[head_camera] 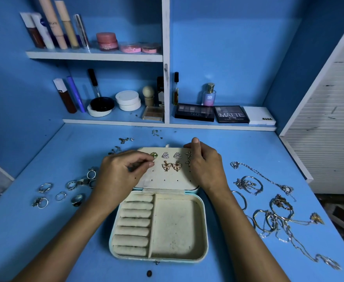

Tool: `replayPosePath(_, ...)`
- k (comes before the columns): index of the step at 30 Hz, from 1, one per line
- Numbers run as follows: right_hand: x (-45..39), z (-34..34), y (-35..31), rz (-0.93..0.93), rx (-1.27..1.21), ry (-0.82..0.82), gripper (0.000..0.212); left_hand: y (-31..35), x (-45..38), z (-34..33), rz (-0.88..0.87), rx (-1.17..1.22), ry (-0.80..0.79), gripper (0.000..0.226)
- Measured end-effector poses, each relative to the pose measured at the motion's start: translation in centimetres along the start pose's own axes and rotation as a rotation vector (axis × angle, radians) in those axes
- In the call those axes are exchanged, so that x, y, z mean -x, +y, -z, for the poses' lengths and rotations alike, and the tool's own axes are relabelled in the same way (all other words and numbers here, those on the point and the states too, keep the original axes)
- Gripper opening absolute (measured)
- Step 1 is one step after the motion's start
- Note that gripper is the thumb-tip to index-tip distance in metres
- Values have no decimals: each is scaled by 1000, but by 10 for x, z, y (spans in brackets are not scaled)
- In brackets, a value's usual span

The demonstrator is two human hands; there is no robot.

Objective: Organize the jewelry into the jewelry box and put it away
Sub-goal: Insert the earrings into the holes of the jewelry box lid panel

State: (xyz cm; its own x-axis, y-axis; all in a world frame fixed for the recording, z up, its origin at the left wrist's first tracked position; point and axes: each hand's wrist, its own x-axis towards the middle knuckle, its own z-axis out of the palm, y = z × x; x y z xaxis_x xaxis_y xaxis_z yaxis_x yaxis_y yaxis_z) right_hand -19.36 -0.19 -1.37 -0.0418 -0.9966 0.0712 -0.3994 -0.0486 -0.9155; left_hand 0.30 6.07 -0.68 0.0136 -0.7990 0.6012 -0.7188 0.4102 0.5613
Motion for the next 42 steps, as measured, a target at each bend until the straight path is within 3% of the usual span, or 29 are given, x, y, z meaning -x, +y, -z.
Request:
replayPosePath(8, 0, 0, -1, -9, -3, -4, 46, -3, -2, -3, 169, 69, -51, 17)
replayPosePath(14, 0, 1, -1, -6, 1, -11, 47, -3, -3, -6, 200, 95, -30, 14)
replayPosePath(25, -1, 0, 0, -1, 9, -9, 47, -4, -5, -8, -54, -267, 18, 12)
replayPosePath(42, 0, 1, -1, -3, 12, -22, 48, -2, -8, -11, -145, -332, 11, 12)
